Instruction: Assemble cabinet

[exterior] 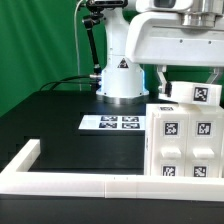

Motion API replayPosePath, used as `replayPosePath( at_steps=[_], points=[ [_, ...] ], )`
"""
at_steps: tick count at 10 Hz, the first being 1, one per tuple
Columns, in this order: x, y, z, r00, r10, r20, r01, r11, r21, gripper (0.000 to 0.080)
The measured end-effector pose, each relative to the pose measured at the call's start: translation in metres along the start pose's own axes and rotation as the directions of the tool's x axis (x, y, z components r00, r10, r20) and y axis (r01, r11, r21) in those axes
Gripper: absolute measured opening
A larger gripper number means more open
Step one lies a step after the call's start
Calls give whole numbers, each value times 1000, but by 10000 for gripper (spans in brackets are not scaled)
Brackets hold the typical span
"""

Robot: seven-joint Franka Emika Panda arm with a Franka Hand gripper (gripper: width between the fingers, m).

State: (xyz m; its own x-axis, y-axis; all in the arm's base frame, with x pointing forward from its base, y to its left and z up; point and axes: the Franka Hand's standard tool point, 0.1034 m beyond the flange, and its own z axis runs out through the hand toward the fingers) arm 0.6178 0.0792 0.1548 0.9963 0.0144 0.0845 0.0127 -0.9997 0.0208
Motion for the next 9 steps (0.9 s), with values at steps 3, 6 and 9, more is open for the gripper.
replayPosePath(
  at_steps=[3, 6, 9],
  points=[
    [0, 1, 0, 929, 367, 41, -369, 926, 84, 558],
    [-1, -6, 0, 821, 567, 68, -571, 817, 80, 558],
    [-1, -9, 0, 717, 693, 82, -697, 713, 70, 558]
  ],
)
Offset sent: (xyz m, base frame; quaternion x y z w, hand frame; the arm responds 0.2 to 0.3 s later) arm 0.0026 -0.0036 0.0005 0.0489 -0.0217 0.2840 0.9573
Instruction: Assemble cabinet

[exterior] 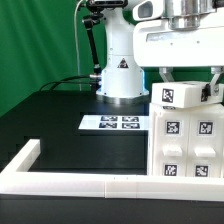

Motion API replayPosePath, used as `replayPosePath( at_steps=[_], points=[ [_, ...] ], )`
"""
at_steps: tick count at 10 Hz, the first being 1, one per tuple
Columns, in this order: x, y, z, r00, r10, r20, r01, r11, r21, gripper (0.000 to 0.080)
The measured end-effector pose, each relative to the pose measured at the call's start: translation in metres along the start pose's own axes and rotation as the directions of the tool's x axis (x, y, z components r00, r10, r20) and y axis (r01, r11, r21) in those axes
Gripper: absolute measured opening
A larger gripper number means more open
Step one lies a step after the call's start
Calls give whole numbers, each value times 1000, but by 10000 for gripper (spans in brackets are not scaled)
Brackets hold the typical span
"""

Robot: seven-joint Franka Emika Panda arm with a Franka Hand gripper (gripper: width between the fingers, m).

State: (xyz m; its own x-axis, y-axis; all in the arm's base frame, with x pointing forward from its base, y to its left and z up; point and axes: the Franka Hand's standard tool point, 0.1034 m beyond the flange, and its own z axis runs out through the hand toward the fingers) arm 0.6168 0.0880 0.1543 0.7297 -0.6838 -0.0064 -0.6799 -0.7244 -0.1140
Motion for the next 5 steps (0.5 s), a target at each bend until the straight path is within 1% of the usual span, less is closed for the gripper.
replayPosePath(
  at_steps=[2, 3, 4, 5],
  points=[
    [-1, -1, 0, 993, 119, 1, -119, 993, 4, 558],
    [-2, -2, 2, 959, 283, 5, -283, 959, 31, 558],
    [-2, -2, 3, 908, 419, 11, -419, 906, 58, 558],
    [-3, -3, 3, 885, 465, 18, -465, 883, 64, 558]
  ],
)
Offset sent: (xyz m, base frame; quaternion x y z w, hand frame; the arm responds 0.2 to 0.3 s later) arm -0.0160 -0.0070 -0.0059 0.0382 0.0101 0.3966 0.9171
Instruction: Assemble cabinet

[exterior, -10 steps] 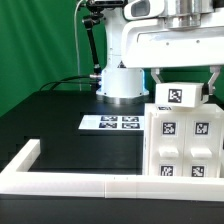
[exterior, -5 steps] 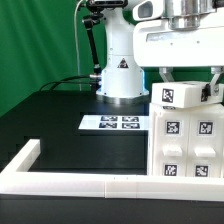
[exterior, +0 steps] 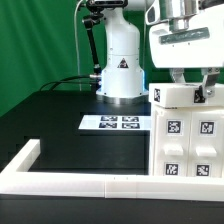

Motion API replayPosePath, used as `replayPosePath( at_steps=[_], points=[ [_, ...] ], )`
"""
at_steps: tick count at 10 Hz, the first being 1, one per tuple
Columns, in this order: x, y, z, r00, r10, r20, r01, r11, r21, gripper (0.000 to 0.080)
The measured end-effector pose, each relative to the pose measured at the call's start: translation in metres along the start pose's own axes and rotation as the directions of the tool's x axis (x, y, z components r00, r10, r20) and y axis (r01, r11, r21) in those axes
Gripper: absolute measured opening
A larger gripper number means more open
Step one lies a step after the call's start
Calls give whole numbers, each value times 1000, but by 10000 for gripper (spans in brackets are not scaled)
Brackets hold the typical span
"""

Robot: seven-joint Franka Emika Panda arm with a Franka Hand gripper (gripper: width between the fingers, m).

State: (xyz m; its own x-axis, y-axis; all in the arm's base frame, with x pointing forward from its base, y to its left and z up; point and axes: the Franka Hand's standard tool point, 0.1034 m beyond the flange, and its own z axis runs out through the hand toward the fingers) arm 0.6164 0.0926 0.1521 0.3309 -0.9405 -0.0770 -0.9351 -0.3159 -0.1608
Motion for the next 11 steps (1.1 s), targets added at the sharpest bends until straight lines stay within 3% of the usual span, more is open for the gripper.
replayPosePath(
  at_steps=[2, 6, 8, 11],
  points=[
    [-4, -1, 0, 982, 189, 21, -189, 982, 3, 558],
    [-5, -2, 0, 937, 347, 31, -347, 938, 1, 558],
    [-7, -1, -2, 948, 317, 35, -318, 948, 1, 751],
    [-12, 0, -20, 949, 311, 51, -312, 950, 18, 797]
  ],
)
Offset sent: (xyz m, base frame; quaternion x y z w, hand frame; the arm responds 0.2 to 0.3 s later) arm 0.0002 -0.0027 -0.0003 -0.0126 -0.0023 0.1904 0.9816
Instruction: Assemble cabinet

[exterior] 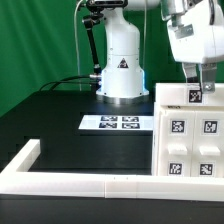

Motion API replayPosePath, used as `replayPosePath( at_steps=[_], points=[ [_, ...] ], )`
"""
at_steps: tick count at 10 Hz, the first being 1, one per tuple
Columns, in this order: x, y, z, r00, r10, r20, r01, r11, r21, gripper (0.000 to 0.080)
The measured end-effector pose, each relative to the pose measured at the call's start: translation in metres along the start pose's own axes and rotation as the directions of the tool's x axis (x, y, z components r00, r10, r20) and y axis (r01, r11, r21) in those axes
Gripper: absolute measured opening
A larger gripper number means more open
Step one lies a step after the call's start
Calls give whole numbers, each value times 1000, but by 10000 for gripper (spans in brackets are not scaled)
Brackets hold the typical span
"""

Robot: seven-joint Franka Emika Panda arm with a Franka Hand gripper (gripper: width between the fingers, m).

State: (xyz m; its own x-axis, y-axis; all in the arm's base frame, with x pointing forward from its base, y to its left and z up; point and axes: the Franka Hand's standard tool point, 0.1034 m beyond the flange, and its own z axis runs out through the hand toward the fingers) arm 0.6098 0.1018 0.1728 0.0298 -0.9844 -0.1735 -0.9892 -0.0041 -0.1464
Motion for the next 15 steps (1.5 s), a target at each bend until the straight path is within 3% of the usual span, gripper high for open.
replayPosePath(
  at_steps=[4, 5, 6, 8, 13, 15],
  points=[
    [-3, -1, -4, 1000, -2, 20, 2, 1000, 8, 797],
    [-2, -6, -8, 993, -119, 26, 120, 993, -13, 797],
    [-3, -13, -11, 953, -304, 19, 304, 953, -10, 797],
    [-4, -12, -9, 856, -516, 20, 516, 856, -9, 797],
    [-6, -10, -8, 571, -821, 21, 821, 571, -9, 797],
    [-4, -10, -8, 262, -965, 17, 965, 262, -28, 797]
  ],
)
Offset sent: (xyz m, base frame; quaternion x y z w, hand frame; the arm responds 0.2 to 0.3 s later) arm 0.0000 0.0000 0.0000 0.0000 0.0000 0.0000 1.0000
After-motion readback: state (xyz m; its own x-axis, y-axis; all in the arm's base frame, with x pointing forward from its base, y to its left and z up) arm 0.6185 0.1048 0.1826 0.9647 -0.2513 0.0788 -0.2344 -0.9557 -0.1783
